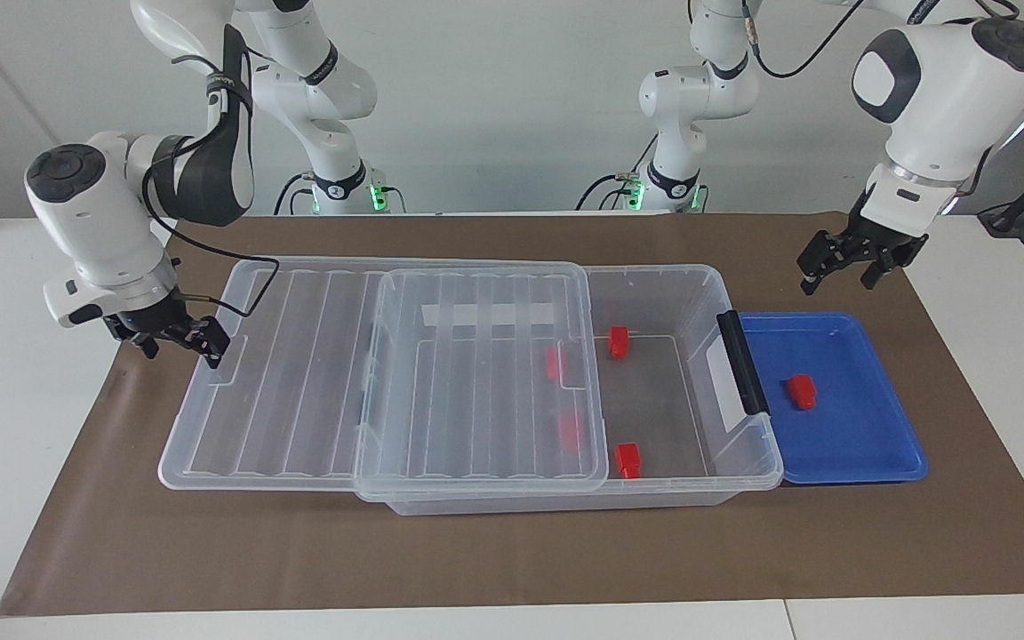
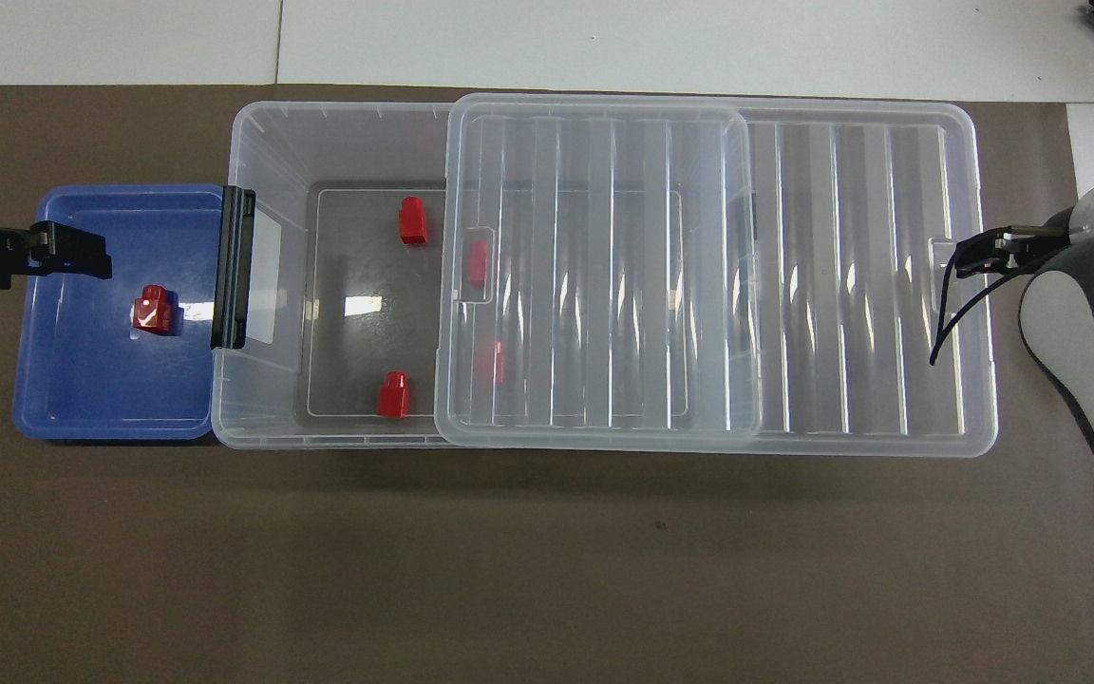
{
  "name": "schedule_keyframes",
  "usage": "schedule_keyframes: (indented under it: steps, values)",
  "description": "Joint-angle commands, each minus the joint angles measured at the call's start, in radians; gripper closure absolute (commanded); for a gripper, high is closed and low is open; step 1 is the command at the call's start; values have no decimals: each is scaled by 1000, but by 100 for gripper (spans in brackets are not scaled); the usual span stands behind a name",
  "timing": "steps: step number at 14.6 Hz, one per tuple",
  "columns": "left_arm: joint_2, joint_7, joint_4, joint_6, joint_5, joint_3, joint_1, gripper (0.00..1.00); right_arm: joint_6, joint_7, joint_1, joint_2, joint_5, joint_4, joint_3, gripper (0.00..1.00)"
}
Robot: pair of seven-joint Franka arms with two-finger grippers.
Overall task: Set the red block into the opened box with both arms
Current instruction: 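Reach the left gripper to the red block while the right gripper withdraws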
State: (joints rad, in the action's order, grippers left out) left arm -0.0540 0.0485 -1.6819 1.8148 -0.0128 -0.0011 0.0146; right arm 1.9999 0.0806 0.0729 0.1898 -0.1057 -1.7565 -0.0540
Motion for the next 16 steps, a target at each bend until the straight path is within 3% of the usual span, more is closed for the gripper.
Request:
schedule_keyframes:
  steps: [1, 6, 10, 16]
  values:
    - [-36, -7, -63, 111, -3, 0, -4, 0, -23, -27, 16, -16, -43, -5, 3, 0]
    - [-35, -68, -260, 369, -3, 0, -13, 0, -24, -25, 16, -29, -68, -5, 6, 0]
    - [-64, -220, -280, 408, -3, 0, -82, 0, -38, -2, -1, -58, -45, 11, 19, 0]
    - [-196, -233, -295, 586, -3, 0, -96, 0, -170, 16, 2, -147, 96, 77, 37, 0]
